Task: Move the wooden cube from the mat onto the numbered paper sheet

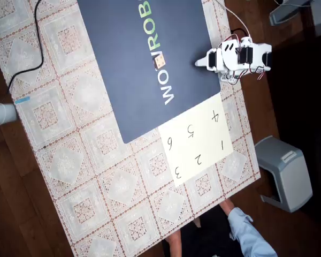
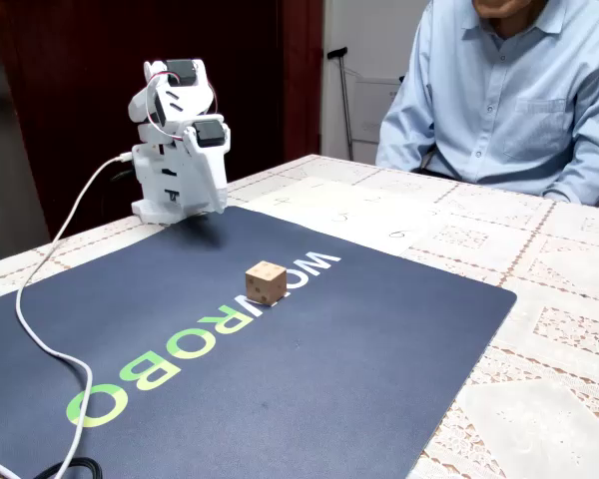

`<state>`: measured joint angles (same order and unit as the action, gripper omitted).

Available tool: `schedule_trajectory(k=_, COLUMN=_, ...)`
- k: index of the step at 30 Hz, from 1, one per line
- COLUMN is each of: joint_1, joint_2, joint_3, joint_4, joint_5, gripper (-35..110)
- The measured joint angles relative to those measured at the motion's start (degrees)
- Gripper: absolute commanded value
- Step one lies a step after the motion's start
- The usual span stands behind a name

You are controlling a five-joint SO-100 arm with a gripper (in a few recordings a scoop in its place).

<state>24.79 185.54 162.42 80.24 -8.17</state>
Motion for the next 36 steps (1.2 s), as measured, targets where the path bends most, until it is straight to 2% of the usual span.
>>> schedule_trajectory(k=25, joint_1=-3.16, joint_2=0.00, joint_3=0.00, joint_4=0.00, joint_5=-1.93, gripper=0)
schedule_trajectory(k=36, joint_1=-1.05, joint_2=-0.88, joint_3=0.00, joint_4=0.00, joint_5=-0.53, gripper=0)
